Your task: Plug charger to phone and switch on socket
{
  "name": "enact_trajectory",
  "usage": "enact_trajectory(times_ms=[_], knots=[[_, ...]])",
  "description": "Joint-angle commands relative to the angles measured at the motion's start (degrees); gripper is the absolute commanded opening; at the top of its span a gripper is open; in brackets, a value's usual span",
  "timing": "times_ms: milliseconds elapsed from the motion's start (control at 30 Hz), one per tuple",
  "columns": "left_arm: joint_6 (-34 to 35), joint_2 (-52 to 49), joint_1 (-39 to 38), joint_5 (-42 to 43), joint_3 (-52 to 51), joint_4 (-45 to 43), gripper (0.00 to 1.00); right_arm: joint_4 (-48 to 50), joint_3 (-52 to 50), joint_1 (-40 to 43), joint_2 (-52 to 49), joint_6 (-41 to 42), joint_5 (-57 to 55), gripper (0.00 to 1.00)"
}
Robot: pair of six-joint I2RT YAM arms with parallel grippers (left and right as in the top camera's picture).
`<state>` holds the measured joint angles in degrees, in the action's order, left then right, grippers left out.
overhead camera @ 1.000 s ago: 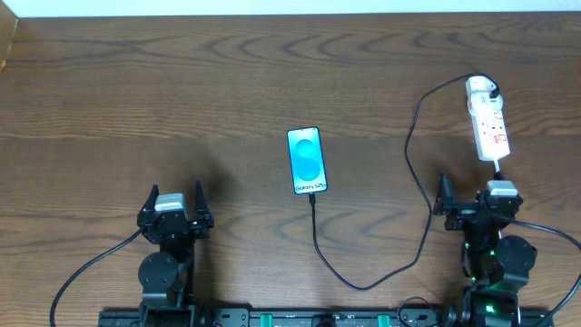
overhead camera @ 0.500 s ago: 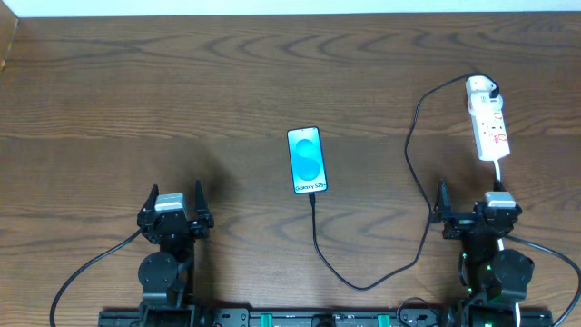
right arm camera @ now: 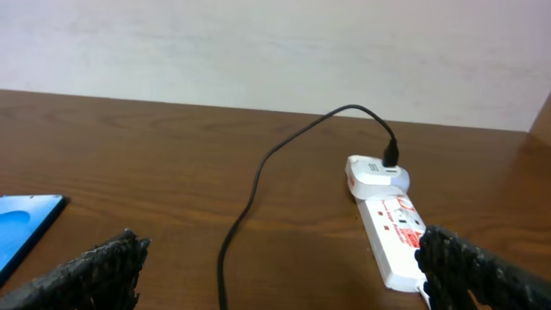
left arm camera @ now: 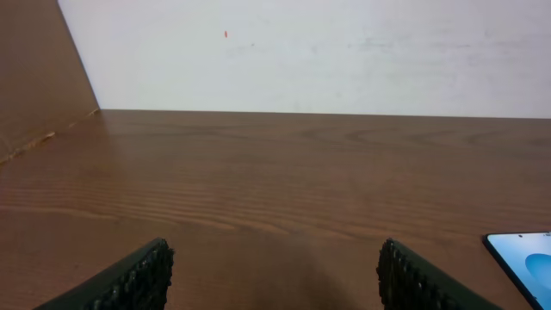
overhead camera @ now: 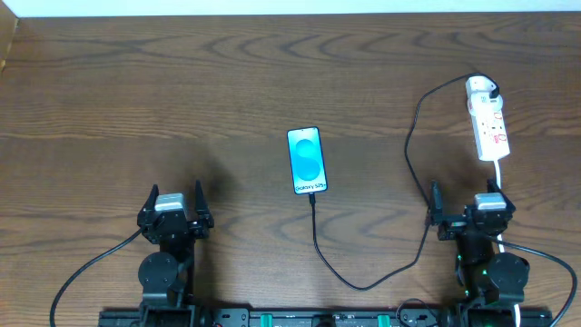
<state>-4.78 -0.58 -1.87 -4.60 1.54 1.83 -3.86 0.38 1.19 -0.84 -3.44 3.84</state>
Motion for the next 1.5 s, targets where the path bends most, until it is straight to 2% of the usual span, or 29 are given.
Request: enact_trajectory(times_ms=[0,1467], knots=[[-0.55,0.35,0.28,-0.33,-1.29,2.01,0.76,-0.59,-0.07,-1.03,0.57,-1.36,-2.95,0.99],[-0.55,0.35,0.31,-0.33,-1.29,2.01,0.76,-0.48,-0.07,-0.92,0.55,-2.43,-3.3,0.99]])
